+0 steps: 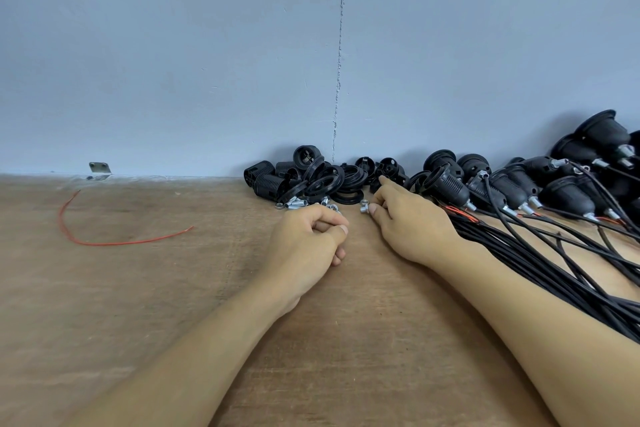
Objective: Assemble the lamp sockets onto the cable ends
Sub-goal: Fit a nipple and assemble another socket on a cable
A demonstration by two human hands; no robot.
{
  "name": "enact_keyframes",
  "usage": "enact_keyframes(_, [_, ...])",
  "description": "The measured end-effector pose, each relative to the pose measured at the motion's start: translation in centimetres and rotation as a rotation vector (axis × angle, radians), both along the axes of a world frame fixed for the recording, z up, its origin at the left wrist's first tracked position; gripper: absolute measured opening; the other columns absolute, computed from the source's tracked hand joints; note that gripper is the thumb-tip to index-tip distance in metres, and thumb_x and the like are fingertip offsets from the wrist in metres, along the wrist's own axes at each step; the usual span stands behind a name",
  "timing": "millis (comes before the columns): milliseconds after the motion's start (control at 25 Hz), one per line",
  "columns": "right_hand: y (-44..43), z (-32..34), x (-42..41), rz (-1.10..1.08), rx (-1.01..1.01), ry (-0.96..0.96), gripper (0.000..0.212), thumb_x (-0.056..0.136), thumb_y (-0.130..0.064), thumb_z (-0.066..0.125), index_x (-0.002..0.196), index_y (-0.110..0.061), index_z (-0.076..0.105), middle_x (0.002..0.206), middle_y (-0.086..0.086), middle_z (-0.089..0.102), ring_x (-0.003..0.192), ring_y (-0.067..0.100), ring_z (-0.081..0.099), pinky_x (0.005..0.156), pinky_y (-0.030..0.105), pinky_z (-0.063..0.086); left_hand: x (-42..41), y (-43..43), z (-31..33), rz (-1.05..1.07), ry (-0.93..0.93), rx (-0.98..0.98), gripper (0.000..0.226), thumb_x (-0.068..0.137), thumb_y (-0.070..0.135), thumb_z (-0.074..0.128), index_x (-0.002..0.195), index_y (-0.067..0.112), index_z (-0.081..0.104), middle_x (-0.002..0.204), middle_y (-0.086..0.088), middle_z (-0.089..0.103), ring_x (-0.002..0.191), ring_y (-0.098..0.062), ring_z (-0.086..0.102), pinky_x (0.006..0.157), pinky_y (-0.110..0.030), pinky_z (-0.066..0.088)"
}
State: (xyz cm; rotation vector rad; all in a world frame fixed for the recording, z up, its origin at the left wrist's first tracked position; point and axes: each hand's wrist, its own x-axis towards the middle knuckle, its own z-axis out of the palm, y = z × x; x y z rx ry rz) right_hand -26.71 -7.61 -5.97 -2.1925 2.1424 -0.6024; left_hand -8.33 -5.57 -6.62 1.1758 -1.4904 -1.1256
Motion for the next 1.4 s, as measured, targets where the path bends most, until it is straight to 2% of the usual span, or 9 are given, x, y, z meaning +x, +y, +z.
enact_keyframes(80, [0.1,-0.2,0.1,0.013,-0.047,0.0,0.019,0.102,-0.043,0.043,0.1,-0.026,0.051,0.12,-0.01,0.058,0.103,0.022,0.06,0.075,0.035,0.043,0.0,0.0,0.0,0.002,0.001,-0.001,0.018,0.093,0.003,0.066,0.085,0.017,0.074,0.059,0.006,0.067,0.052,-0.007,0.064,0.053,-0.017,0.05])
enact_keyframes(160, [0.4,-0.3,0.1,0.034,-0.116,-0.044,0.018,0.101,-0.042,0.045,0.099,-0.027,0.054,0.108,-0.011,0.058,0.095,0.018,0.058,0.074,0.035,0.043,0.0,0.0,-0.1,0.001,0.001,-0.001,0.018,0.093,0.003,0.066,0.085,0.017,0.074,0.059,0.005,0.067,0.052,-0.008,0.063,0.053,-0.017,0.05])
enact_keyframes(600, [0.8,-0.2,0.1,0.072,-0.209,-0.168,0.013,0.099,-0.034,0.055,0.102,-0.024,0.062,0.1,-0.006,0.059,0.094,0.017,0.057,0.083,0.038,0.048,0.1,-0.3,-0.2,-0.016,0.016,-0.002,0.018,0.093,0.002,0.065,0.086,0.016,0.075,0.06,0.006,0.066,0.053,-0.008,0.064,0.054,-0.018,0.051])
enact_keyframes(720, [0.8,0.0,0.3,0.127,-0.275,-0.267,0.012,0.099,-0.025,0.058,0.102,-0.016,0.065,0.094,-0.003,0.063,0.087,0.012,0.057,0.082,0.027,0.047,0.2,-0.2,-0.2,-0.015,0.03,0.001,0.017,0.093,0.002,0.066,0.087,0.016,0.075,0.062,0.004,0.067,0.052,-0.009,0.064,0.054,-0.018,0.051])
enact_keyframes(840, [1.1,0.7,1.1,0.106,-0.3,-0.626,0.009,0.099,-0.023,0.059,0.097,-0.017,0.066,0.079,-0.007,0.065,0.067,0.003,0.056,0.067,0.017,0.044,0.2,0.0,0.0,0.008,0.112,-0.005,0.015,0.093,0.005,0.069,0.1,0.017,0.072,0.078,-0.002,0.071,0.055,-0.014,0.067,0.055,-0.023,0.054])
enact_keyframes(1000, [2.0,1.5,2.1,0.337,0.201,-1.303,0.012,0.1,-0.018,0.058,0.094,-0.008,0.064,0.069,0.004,0.052,0.05,0.007,0.04,0.047,0.021,0.038,0.3,0.1,0.1,-0.006,0.238,-0.047,0.038,0.088,0.019,0.079,0.122,0.031,0.065,0.101,0.007,0.073,0.069,-0.019,0.073,0.063,-0.028,0.06])
enact_keyframes(1120, [2.2,1.5,1.9,0.37,0.31,-1.378,0.012,0.099,-0.016,0.059,0.092,-0.009,0.064,0.069,0.001,0.052,0.047,0.006,0.037,0.043,0.019,0.035,0.5,0.3,0.2,-0.075,0.218,-0.101,0.011,0.088,0.018,0.079,0.098,0.018,0.076,0.093,0.004,0.078,0.075,-0.016,0.075,0.066,-0.024,0.06])
enact_keyframes(1240, [2.3,1.3,1.7,0.341,0.271,-1.402,0.009,0.097,-0.014,0.061,0.092,-0.008,0.065,0.072,0.001,0.059,0.048,0.006,0.041,0.044,0.019,0.038,0.5,0.2,0.1,-0.124,0.199,-0.048,0.019,0.087,0.017,0.08,0.086,0.0,0.071,0.084,-0.004,0.078,0.075,-0.023,0.077,0.073,-0.033,0.064])
enact_keyframes(1400, [2.3,1.1,1.4,0.307,0.1,-1.367,0.01,0.093,-0.01,0.066,0.1,-0.003,0.068,0.084,0.008,0.064,0.056,0.013,0.053,0.054,0.025,0.049,0.7,-0.2,0.5,-0.084,0.355,0.083,0.028,0.092,0.017,0.073,0.068,0.006,0.068,0.083,-0.012,0.075,0.076,-0.031,0.077,0.073,-0.034,0.064])
